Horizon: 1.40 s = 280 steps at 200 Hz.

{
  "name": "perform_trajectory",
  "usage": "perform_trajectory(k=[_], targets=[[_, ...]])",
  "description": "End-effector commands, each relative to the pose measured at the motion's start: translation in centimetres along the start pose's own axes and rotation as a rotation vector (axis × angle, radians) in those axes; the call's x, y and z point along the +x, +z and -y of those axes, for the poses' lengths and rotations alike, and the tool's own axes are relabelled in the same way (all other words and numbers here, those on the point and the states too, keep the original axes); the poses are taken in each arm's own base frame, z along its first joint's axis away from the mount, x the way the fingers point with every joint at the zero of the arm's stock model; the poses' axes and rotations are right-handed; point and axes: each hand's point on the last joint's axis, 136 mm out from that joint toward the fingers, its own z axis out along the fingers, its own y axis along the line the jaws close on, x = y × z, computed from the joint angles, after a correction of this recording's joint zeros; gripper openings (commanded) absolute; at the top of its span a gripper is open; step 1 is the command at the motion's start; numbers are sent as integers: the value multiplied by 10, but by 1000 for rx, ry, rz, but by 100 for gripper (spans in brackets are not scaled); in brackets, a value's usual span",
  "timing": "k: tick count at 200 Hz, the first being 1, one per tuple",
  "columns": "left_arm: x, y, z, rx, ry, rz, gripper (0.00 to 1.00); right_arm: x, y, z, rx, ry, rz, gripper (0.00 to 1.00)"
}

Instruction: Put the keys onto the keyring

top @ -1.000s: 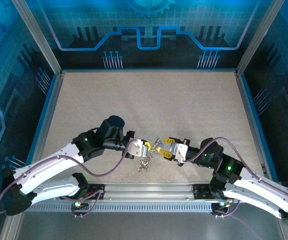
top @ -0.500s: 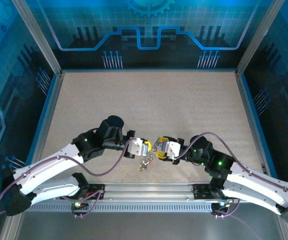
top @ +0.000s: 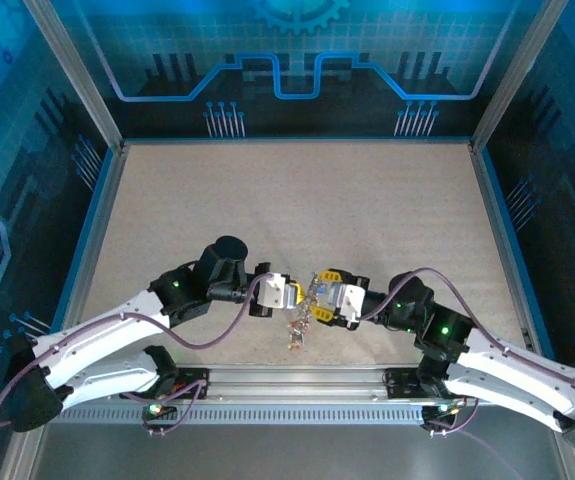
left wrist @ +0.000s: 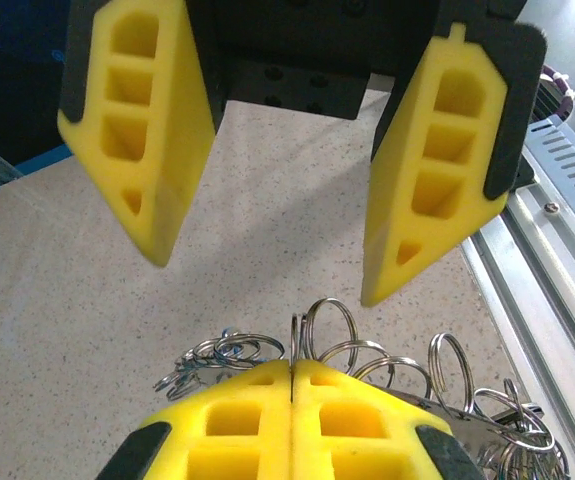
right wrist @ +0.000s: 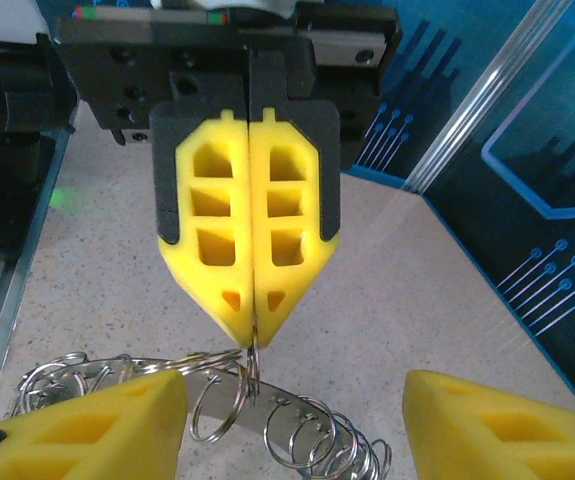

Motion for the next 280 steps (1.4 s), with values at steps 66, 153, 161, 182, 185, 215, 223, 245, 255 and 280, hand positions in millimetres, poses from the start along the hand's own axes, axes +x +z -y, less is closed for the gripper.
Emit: perform_trajectory(k=[66, 153, 161, 182, 185, 215, 223, 245, 255, 280], targets=[[-24, -4, 0, 3, 32, 102, 0, 14, -3, 22, 111, 36, -31, 55], [-23, -3, -3, -5, 17, 92, 0, 6, 4, 7, 5, 57, 4, 56], [-24, -2, -3, -4, 13, 95, 0, 6, 5, 6, 3, 66, 7, 56], [-23, -1, -4, -3, 8, 92, 0, 6, 9, 5, -8, 82, 10, 55], [-23, -1, -4, -3, 6, 91, 0, 5, 10, 5, -8, 83, 12, 55], [-22, 0, -4, -1, -4, 94, 0, 6, 13, 8, 15, 90, 6, 48], [-22, 0, -3, 0, -5, 94, 0, 7, 13, 8, 18, 90, 2, 45], [-21, 0, -3, 3, -8, 92, 0, 7, 12, 10, 28, 87, 3, 38], [-21, 1, -2, 4, -9, 91, 0, 7, 12, 10, 30, 85, 2, 36], [-21, 2, -3, 5, -16, 92, 0, 7, 13, 8, 19, 82, 0, 29]])
